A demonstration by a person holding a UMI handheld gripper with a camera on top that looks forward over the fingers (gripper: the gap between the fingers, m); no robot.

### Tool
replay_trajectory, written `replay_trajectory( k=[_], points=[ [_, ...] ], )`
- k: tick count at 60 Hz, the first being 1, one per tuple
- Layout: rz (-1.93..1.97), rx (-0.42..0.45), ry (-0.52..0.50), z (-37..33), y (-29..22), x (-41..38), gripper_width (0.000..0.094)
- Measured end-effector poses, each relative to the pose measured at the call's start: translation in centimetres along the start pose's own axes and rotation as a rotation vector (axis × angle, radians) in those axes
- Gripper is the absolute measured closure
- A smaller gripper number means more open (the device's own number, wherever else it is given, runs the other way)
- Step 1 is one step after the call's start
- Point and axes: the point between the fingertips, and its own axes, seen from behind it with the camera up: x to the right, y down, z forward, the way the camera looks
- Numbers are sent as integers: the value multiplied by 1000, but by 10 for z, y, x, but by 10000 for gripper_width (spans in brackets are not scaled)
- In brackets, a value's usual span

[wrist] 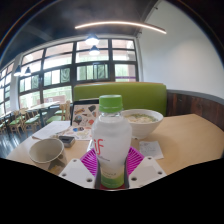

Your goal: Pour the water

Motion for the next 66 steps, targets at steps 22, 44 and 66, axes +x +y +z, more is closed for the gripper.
replay_trajectory(
  k=[22, 44, 66],
  points=[
    [-15, -8, 15, -20, 1, -24, 571],
    [-74, -93, 86, -116, -4, -26, 115],
    [-73, 6, 62, -303, -35, -65, 112]
  ],
)
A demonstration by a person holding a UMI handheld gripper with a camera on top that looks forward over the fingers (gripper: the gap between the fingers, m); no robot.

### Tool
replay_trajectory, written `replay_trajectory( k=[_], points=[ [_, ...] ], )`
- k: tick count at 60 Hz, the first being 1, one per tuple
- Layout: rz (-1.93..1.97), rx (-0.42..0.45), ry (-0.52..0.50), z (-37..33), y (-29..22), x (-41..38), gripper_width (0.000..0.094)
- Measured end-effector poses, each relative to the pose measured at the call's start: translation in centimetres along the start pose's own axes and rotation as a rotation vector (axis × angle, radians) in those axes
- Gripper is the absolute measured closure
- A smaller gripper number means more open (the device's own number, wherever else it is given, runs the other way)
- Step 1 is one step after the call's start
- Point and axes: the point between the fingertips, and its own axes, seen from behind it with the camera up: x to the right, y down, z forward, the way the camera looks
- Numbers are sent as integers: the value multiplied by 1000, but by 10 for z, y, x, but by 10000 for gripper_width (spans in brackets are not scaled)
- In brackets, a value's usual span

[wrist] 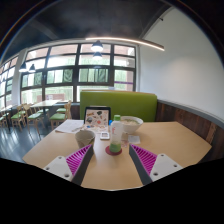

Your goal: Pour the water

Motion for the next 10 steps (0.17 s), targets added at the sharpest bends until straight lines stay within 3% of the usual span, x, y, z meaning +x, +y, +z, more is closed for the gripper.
replay_trajectory(
  k=[10],
  points=[
    [-2, 19, -11, -40, -1, -7, 115]
  ],
)
